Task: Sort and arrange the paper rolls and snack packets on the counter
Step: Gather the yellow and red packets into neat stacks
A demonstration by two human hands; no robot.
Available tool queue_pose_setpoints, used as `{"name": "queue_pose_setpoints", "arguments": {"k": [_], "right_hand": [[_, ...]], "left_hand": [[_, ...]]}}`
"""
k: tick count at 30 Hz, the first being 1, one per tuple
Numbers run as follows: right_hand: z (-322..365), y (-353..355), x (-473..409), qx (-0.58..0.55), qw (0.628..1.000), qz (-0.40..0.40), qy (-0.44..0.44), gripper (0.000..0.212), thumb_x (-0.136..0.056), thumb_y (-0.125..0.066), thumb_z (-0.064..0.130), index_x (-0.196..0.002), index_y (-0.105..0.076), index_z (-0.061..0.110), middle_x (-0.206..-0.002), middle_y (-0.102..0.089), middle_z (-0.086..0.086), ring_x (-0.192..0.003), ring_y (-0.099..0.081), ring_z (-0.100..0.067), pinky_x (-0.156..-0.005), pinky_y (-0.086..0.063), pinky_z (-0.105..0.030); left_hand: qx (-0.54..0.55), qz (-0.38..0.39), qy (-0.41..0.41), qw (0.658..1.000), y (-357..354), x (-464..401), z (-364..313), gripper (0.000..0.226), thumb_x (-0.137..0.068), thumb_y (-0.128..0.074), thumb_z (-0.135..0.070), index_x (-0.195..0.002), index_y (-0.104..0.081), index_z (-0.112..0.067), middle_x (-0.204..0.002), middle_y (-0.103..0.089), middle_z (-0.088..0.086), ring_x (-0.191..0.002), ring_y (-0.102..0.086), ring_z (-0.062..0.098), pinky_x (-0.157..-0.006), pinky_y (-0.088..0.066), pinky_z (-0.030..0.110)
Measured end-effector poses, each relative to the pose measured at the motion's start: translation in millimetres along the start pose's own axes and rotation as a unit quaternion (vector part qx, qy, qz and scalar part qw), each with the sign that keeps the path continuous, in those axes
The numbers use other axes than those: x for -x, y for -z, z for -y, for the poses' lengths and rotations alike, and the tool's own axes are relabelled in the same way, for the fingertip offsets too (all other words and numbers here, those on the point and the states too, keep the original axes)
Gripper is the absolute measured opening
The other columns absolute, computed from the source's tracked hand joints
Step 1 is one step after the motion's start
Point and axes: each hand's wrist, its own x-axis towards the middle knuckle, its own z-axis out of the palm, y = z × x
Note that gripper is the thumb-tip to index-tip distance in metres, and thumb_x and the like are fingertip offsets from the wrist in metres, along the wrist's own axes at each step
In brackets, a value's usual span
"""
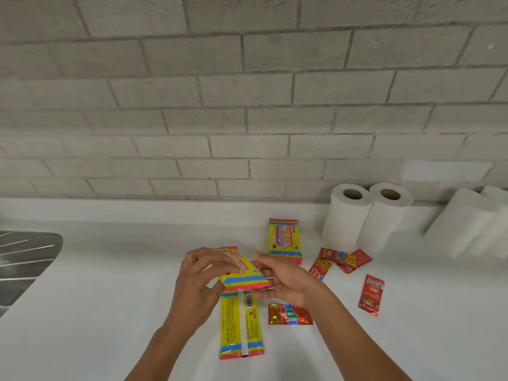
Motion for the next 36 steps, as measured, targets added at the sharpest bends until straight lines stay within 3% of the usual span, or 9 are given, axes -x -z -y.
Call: {"name": "queue_pose_setpoints", "arguments": {"k": [5,8,12,16,20,25,30,36], "right_hand": [[-3,3,0,-0.045,0.999,0.003,0.026,0.035,-0.093,-0.068,0.023,-0.121,-0.064,0.004,-0.115,-0.072,-0.017,-0.108,-0.069,-0.032,-0.099,-0.052,-0.048],[-5,9,-3,-0.037,0.998,-0.020,0.044,0.031,-0.094,-0.065,0.022,-0.121,-0.064,0.005,-0.114,-0.073,-0.016,-0.107,-0.069,-0.031,-0.097,-0.054,-0.047],[-4,14,-10,-0.037,0.997,-0.044,0.059,0.025,-0.096,-0.063,0.021,-0.118,-0.065,0.010,-0.110,-0.074,-0.012,-0.100,-0.072,-0.026,-0.090,-0.058,-0.043],[-2,16,-18,-0.049,0.995,-0.060,0.061,0.021,-0.096,-0.063,0.019,-0.116,-0.065,0.012,-0.110,-0.075,-0.012,-0.099,-0.071,-0.026,-0.089,-0.058,-0.043],[1,14,-27,-0.053,0.994,-0.073,0.063,0.022,-0.096,-0.062,0.017,-0.118,-0.064,0.012,-0.109,-0.075,-0.011,-0.097,-0.072,-0.025,-0.089,-0.058,-0.044],[5,12,-39,-0.046,0.991,-0.104,0.073,0.023,-0.096,-0.062,0.016,-0.119,-0.064,0.012,-0.108,-0.075,-0.011,-0.092,-0.073,-0.023,-0.082,-0.059,-0.040],[18,14,-64,0.019,0.982,-0.176,0.072,0.015,-0.097,-0.062,0.014,-0.111,-0.067,0.014,-0.096,-0.076,-0.005,-0.078,-0.074,-0.017,-0.063,-0.058,-0.031],[31,22,-99,0.135,0.951,-0.269,0.068,0.013,-0.094,-0.063,0.015,-0.083,-0.067,0.022,-0.101,-0.074,-0.010,-0.090,-0.074,-0.028,-0.082,-0.060,-0.049]], "left_hand": [[0.006,0.014,0.003,1.000,-10,6,-2,0.039,-0.077,-0.079,-0.011,-0.104,-0.075,-0.039,-0.127,-0.060,-0.013,-0.119,-0.046,0.021,-0.089,-0.050,0.035],[0.040,0.019,0.067,0.997,-14,9,-3,0.048,-0.086,-0.072,-0.009,-0.116,-0.067,-0.047,-0.137,-0.051,-0.015,-0.122,-0.046,0.017,-0.089,-0.048,0.021],[0.115,0.006,0.190,0.975,-18,12,2,0.070,-0.092,-0.053,0.012,-0.124,-0.058,-0.051,-0.135,-0.048,-0.016,-0.113,-0.056,0.009,-0.073,-0.050,0.008],[0.182,0.032,0.319,0.930,-24,10,13,0.049,-0.101,-0.048,-0.005,-0.129,-0.051,-0.046,-0.125,-0.059,-0.016,-0.097,-0.066,0.013,-0.069,-0.056,0.020],[0.220,0.047,0.372,0.901,-30,3,18,0.031,-0.103,-0.048,-0.023,-0.126,-0.051,-0.044,-0.114,-0.067,-0.008,-0.088,-0.070,0.019,-0.063,-0.055,0.022],[0.216,0.048,0.407,0.886,-36,-2,21,0.031,-0.101,-0.052,-0.031,-0.131,-0.051,-0.037,-0.113,-0.067,-0.006,-0.089,-0.070,0.016,-0.061,-0.055,0.021],[0.192,0.045,0.430,0.881,-45,2,30,0.035,-0.100,-0.055,-0.026,-0.134,-0.051,-0.034,-0.111,-0.065,-0.011,-0.090,-0.067,0.017,-0.075,-0.058,0.035],[0.178,0.057,0.445,0.876,-48,13,46,0.033,-0.100,-0.055,-0.026,-0.132,-0.051,-0.035,-0.109,-0.065,-0.008,-0.093,-0.066,0.020,-0.076,-0.058,0.035]]}}
